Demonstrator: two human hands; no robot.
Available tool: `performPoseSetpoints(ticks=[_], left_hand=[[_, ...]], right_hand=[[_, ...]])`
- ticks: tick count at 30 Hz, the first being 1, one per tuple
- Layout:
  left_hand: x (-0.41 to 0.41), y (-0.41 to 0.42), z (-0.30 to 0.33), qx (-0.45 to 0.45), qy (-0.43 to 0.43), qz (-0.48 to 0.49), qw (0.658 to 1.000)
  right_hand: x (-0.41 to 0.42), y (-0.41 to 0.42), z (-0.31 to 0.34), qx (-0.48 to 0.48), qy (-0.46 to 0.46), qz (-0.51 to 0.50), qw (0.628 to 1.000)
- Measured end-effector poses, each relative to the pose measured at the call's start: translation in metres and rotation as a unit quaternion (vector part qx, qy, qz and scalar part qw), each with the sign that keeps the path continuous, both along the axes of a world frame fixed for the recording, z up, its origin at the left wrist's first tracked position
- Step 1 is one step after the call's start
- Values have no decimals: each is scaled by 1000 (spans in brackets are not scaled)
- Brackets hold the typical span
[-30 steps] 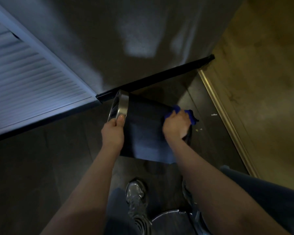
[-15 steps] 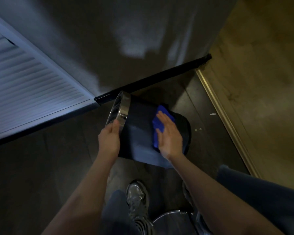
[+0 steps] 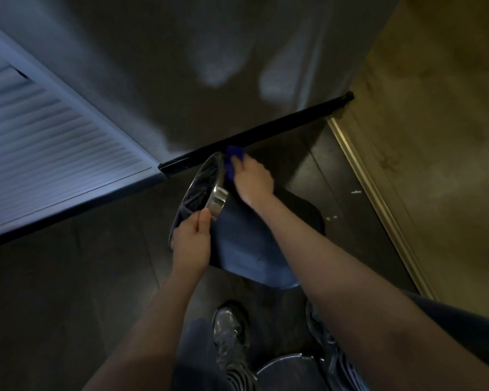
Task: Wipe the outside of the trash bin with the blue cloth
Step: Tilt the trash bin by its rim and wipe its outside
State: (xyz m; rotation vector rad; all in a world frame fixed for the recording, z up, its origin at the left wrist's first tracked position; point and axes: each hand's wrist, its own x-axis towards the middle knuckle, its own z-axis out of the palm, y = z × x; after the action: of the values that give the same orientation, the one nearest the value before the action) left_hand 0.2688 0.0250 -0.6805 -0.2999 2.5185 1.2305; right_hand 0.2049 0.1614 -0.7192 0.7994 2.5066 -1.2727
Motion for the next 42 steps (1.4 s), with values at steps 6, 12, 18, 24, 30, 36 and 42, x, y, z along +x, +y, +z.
performPoseSetpoints(ticks=[6,12,18,24,30,36,42], left_hand=[[1,-21,-10,18,-26,41,999],[-6,-20,-10,35,-33,16,999],[-10,-13,-3,45,-34,-10,998],[-14,-5,-1,25,-23,-19,999],[-20,5,0,-1,-28,-4,1000],[-24,1,-4,9,-38,19,999],[-26,-5,-8,34,-73,79,994]], right_hand=[[19,-37,4,24,187,172,967],[27,39,-41,16,-71,46,996],[73,87,-64,9,-193,-84,978],[65,56,-49,40,-132,-165,977],[44,-24,-11,134,141,-80,978],[68,-23,-12,118,234,73,962],[97,49,-48,130,72,11,989]])
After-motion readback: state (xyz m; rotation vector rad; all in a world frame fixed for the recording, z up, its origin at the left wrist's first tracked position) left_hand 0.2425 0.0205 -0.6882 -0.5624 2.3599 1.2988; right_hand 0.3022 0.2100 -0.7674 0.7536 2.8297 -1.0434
